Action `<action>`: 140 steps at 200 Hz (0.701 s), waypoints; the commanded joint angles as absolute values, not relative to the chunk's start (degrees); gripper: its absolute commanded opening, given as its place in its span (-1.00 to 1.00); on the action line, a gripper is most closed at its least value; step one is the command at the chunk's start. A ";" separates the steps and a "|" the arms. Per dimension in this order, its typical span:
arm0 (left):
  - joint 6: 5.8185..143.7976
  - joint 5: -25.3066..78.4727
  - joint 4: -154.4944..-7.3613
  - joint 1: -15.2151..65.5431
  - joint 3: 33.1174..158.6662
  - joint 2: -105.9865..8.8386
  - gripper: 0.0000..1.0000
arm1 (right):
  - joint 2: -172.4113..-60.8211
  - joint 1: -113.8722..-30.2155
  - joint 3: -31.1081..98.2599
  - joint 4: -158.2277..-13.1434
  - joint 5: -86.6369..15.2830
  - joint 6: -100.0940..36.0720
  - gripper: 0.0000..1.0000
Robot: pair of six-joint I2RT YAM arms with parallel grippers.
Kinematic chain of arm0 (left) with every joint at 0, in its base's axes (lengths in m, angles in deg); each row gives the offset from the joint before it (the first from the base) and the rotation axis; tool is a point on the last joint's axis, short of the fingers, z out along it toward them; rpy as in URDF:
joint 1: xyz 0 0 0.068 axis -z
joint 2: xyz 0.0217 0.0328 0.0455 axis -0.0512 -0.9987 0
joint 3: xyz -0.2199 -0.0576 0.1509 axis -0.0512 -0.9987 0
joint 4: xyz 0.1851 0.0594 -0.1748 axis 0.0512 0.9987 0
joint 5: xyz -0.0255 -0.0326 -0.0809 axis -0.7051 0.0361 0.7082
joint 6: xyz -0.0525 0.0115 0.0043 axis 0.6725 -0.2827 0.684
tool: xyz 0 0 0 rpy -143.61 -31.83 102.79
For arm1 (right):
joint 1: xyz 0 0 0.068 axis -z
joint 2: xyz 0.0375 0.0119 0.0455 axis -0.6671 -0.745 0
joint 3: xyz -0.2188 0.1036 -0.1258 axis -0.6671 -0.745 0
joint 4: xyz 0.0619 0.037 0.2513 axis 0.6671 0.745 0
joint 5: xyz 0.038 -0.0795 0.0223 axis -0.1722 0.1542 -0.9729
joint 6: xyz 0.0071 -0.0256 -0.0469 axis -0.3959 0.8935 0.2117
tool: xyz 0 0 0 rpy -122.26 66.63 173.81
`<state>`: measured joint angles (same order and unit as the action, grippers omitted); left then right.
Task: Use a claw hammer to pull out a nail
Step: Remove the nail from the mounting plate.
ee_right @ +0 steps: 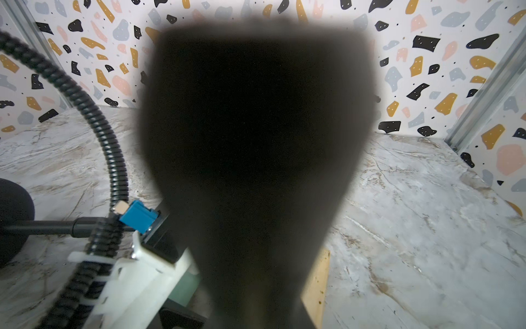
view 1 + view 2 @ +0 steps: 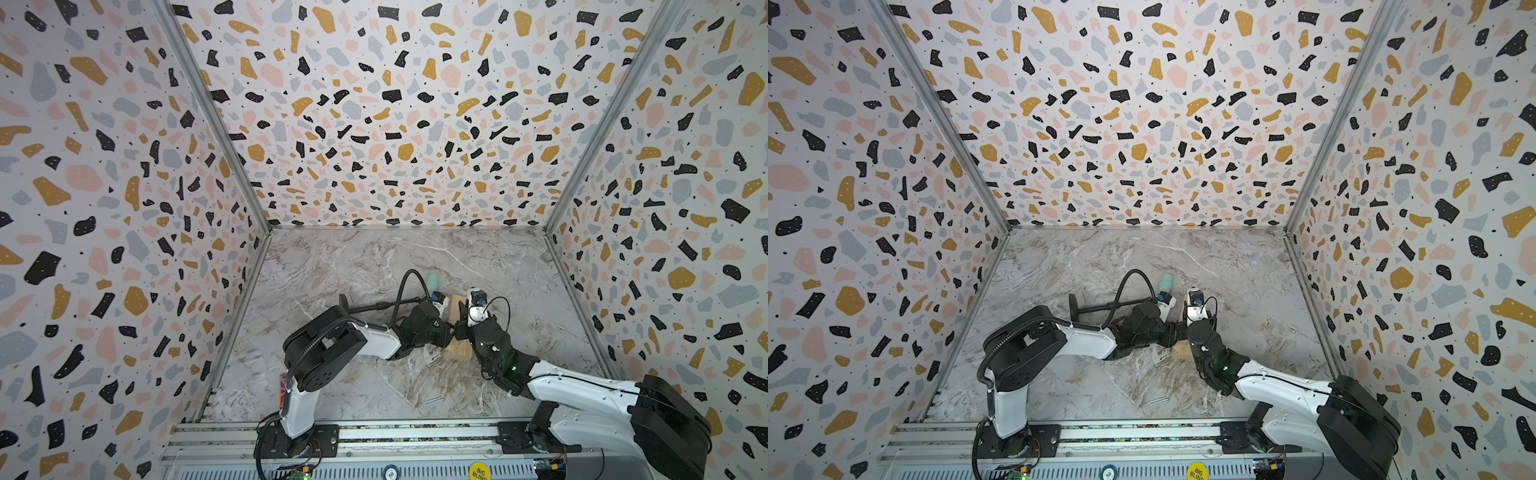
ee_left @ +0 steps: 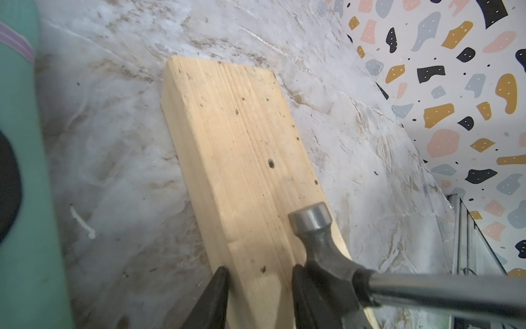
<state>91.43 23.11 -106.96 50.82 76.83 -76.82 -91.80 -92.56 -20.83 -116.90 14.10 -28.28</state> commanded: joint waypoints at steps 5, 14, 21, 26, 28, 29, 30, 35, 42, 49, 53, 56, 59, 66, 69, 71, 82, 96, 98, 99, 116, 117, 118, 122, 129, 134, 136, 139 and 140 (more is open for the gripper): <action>90.55 23.49 -101.96 51.40 76.75 -79.49 -0.22 | -89.65 -93.83 -20.32 -116.47 16.16 -28.98 -1.00; 90.55 23.46 -101.97 51.44 76.76 -79.49 -0.22 | -89.62 -94.29 -20.41 -116.24 16.76 -28.99 -1.00; 90.55 23.48 -101.97 51.45 76.75 -79.49 -0.22 | -89.62 -94.54 -20.50 -115.85 17.19 -29.11 -1.00; 90.55 23.56 -102.05 51.39 76.75 -79.49 -0.22 | -89.52 -94.68 -20.50 -115.62 17.39 -29.14 -1.00; 90.55 23.56 -102.05 51.38 76.75 -79.45 -0.22 | -89.51 -94.73 -20.50 -115.53 17.44 -29.13 -1.00; 90.55 23.57 -102.05 51.38 76.75 -79.47 -0.22 | -89.48 -94.70 -20.50 -115.47 17.49 -29.17 -1.00; 90.55 23.58 -102.05 51.38 76.80 -79.48 -0.22 | -89.51 -94.73 -20.55 -115.44 17.52 -29.15 -1.00; 90.59 23.66 -102.06 51.40 76.75 -79.49 -0.22 | -89.45 -94.73 -20.67 -115.34 17.61 -29.13 -1.00; 90.60 23.67 -102.13 51.40 76.75 -79.57 -0.22 | -89.21 -94.71 -20.76 -115.15 17.85 -29.21 -1.00; 90.56 23.75 -102.10 51.39 76.75 -79.58 -0.22 | -88.89 -94.75 -20.89 -115.10 17.93 -29.10 -1.00; 90.56 23.76 -102.14 51.38 76.75 -79.56 -0.22 | -88.80 -94.74 -21.00 -115.09 17.94 -29.05 -1.00; 90.55 23.76 -102.14 51.38 76.75 -79.58 -0.22 | -88.71 -94.79 -21.03 -115.08 18.06 -28.92 -1.00; 90.55 23.76 -102.13 51.38 76.75 -79.58 -0.22 | -88.65 -94.82 -21.11 -114.95 18.21 -28.89 -1.00; 90.55 23.79 -102.23 51.44 76.75 -79.59 -0.22 | -88.42 -94.84 -21.20 -114.64 18.54 -28.89 -1.00; 90.55 23.84 -102.23 51.39 76.73 -79.54 -0.22 | -88.37 -94.74 -21.20 -114.53 18.63 -28.85 -1.00; 90.55 23.84 -102.21 51.38 76.75 -79.63 -0.22 | -88.28 -94.75 -21.21 -114.42 18.67 -28.86 -1.00; 90.55 23.93 -102.31 51.38 76.75 -79.67 -0.22 | -87.90 -94.73 -21.16 -113.89 18.62 -28.88 -1.00; 90.55 24.01 -102.40 51.38 76.75 -79.75 -0.22 | -87.45 -94.81 -21.30 -113.45 18.44 -29.22 -1.00; 90.55 23.97 -102.41 51.38 76.75 -79.82 -0.22 | -87.43 -94.83 -21.29 -113.40 18.43 -29.33 -1.00; 90.55 24.00 -102.45 51.38 76.75 -79.83 -0.22 | -87.43 -94.84 -21.29 -113.35 18.38 -29.36 -1.00; 90.60 24.20 -102.51 51.38 76.75 -79.94 -0.22 | -87.25 -94.88 -21.47 -113.28 18.05 -30.13 -1.00; 90.57 24.20 -102.50 51.43 76.75 -79.94 -0.22 | -87.25 -94.90 -21.47 -113.29 18.02 -30.24 -1.00; 90.60 24.20 -102.50 51.40 76.75 -79.93 -0.22 | -87.25 -94.96 -21.47 -113.29 18.04 -30.30 -1.00; 90.54 24.15 -102.49 51.38 76.75 -79.93 -0.22 | -87.25 -94.95 -21.54 -113.30 18.01 -30.49 -1.00; 90.63 24.19 -102.51 51.39 76.74 -79.94 -0.22 | -87.33 -95.04 -21.67 -113.33 17.99 -30.82 -1.00; 90.59 24.13 -102.57 51.38 76.75 -79.93 -0.22 | -87.34 -95.17 -21.80 -113.47 18.07 -31.12 -1.00; 90.54 24.11 -102.51 51.38 76.75 -79.93 -0.22 | -87.38 -95.19 -21.82 -113.47 18.00 -31.23 -1.00; 90.59 24.10 -102.50 51.38 76.75 -79.91 -0.22 | -87.42 -95.26 -21.94 -113.47 18.02 -31.32 -1.00; 90.57 24.15 -102.50 51.38 76.75 -79.87 -0.22 | -87.42 -95.27 -21.97 -113.47 18.00 -31.37 -1.00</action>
